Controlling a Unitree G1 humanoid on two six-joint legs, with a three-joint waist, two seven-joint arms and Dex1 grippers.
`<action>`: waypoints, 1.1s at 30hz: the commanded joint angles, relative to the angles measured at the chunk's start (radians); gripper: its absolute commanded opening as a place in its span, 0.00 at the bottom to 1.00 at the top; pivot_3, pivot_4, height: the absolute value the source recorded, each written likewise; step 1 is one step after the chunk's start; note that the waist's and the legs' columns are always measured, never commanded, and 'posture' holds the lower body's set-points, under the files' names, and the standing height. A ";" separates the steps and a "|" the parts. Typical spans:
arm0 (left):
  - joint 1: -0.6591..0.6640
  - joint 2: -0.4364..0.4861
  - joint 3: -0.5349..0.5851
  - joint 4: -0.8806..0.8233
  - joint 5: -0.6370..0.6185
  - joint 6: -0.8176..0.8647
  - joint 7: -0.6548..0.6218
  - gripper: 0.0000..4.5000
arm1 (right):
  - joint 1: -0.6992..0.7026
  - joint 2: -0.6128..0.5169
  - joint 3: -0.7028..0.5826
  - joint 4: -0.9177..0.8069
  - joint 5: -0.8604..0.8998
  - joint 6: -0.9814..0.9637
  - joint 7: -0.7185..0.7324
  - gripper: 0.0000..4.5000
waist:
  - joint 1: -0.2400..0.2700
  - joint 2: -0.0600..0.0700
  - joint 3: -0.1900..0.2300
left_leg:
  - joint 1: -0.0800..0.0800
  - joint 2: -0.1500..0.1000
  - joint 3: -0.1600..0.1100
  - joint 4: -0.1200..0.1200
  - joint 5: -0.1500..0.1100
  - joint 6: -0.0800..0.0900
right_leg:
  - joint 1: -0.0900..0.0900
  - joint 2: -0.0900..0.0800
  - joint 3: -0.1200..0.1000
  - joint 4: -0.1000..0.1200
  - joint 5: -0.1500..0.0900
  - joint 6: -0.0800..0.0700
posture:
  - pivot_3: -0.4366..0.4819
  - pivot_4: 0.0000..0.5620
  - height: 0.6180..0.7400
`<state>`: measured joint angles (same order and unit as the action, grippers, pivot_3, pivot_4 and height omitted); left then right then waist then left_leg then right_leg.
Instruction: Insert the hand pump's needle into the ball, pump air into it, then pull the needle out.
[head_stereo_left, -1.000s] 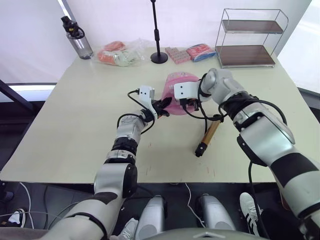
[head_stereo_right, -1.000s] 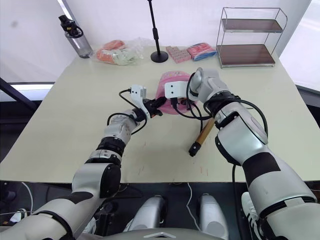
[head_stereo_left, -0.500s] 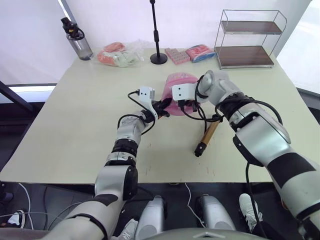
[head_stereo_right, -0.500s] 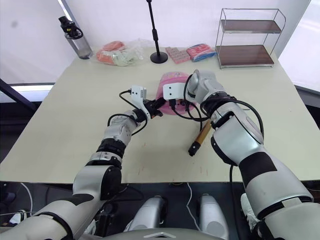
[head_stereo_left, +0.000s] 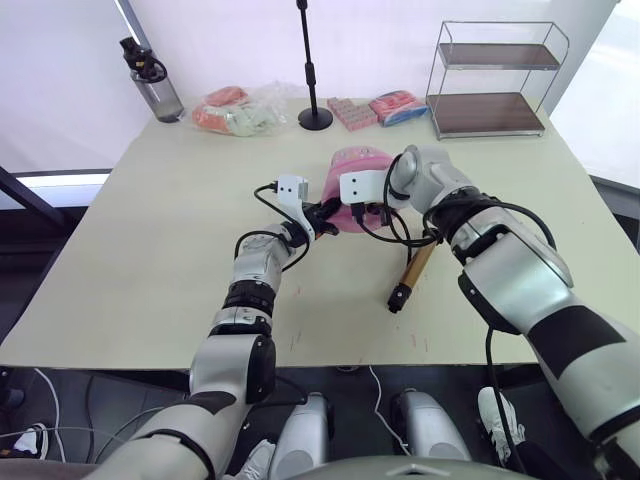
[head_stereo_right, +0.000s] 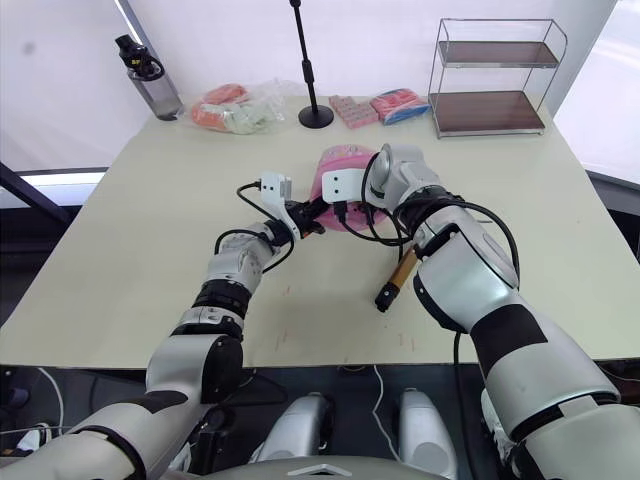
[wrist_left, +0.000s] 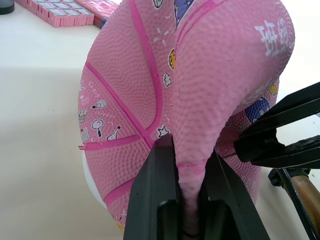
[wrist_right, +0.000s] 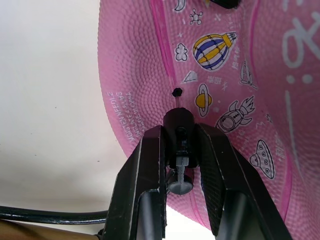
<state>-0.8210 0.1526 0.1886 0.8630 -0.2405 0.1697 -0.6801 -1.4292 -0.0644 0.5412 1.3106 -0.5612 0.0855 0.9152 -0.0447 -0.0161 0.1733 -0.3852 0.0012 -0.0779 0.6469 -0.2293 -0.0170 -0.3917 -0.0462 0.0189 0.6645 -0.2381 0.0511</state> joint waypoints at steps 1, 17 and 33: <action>0.035 -0.063 -0.063 0.035 0.012 0.078 -0.034 0.00 | 0.010 0.069 -0.009 0.006 0.009 -0.003 -0.036 0.09 | 0.000 0.000 0.000 | 0.001 0.000 0.000 0.000 0.000 0.000 | 0.001 0.000 0.000 0.000 0.000 0.000 | 0.48 0.27 0.93; 0.053 -0.072 -0.057 0.020 -0.003 0.114 -0.033 0.00 | 0.031 0.122 -0.052 0.036 0.018 0.036 -0.122 0.09 | -0.016 0.000 -0.006 | 0.004 0.001 0.000 0.000 0.000 0.000 | 0.004 0.001 0.000 0.000 -0.002 0.003 | 0.48 0.27 0.93; 0.053 -0.078 -0.036 0.034 -0.006 0.131 -0.021 0.00 | 0.055 0.158 -0.136 0.040 0.051 0.024 -0.178 0.09 | -0.024 0.000 -0.010 | 0.006 0.001 -0.003 0.000 0.000 0.000 | 0.006 0.003 0.001 -0.001 -0.003 0.004 | 0.48 0.27 0.93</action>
<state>-0.7959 0.1506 0.2282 0.8466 -0.2602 0.2109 -0.6604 -1.3999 0.0151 0.4264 1.3660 -0.5532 0.1487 0.7509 -0.0692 -0.0162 0.1636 -0.3788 0.0022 -0.0809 0.6464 -0.2294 -0.0170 -0.3858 -0.0434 0.0196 0.6635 -0.2408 0.0550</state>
